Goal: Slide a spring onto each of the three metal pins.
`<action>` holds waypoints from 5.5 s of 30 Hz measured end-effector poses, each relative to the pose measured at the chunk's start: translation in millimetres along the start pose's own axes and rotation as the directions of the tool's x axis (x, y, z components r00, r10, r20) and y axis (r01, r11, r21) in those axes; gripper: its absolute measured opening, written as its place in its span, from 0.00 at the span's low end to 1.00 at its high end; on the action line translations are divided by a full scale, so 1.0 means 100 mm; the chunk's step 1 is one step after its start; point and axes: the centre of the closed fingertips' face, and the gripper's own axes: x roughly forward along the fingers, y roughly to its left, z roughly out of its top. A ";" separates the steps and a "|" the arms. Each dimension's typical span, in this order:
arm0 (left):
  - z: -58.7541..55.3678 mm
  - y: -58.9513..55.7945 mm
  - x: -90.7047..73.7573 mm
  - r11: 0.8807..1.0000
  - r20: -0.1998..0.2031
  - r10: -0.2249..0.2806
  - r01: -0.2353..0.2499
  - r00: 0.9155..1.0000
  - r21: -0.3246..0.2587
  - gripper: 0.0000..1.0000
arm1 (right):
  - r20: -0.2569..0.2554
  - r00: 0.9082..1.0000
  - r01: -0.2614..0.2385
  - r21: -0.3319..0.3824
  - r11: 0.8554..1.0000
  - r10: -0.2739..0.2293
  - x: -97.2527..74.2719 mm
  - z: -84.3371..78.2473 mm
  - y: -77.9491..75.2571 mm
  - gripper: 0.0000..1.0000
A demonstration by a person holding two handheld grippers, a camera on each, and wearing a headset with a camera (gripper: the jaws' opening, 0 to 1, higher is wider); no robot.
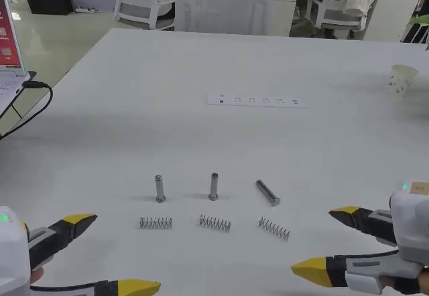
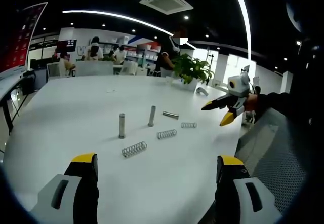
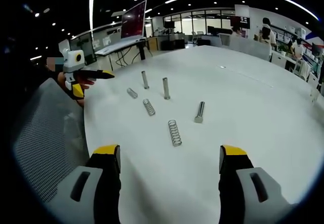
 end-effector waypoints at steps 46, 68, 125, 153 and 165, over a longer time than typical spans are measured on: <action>0.06 -0.03 0.01 1.000 0.009 -0.003 0.003 1.000 0.009 0.94 | -0.016 0.999 0.035 -0.033 0.999 -0.035 -0.03 0.13 -0.20 0.77; 0.10 -0.03 -0.06 1.000 0.014 0.011 -0.011 1.000 0.015 0.93 | -0.026 0.999 0.022 -0.134 0.991 -0.026 0.25 0.66 -0.40 0.70; 0.16 -0.13 -0.07 1.000 0.031 0.008 -0.009 0.999 0.023 0.91 | -0.321 0.940 0.081 -0.109 0.991 -0.112 1.18 0.54 -0.73 0.30; 0.16 -0.14 -0.07 1.000 0.030 -0.003 0.003 1.000 0.016 0.88 | -0.416 0.900 0.119 -0.053 0.992 -0.130 1.25 0.40 -0.70 0.14; 0.14 -0.14 -0.08 1.000 0.028 -0.008 0.008 1.000 0.011 0.88 | -0.443 0.885 0.150 -0.021 0.988 -0.144 1.24 0.38 -0.73 0.08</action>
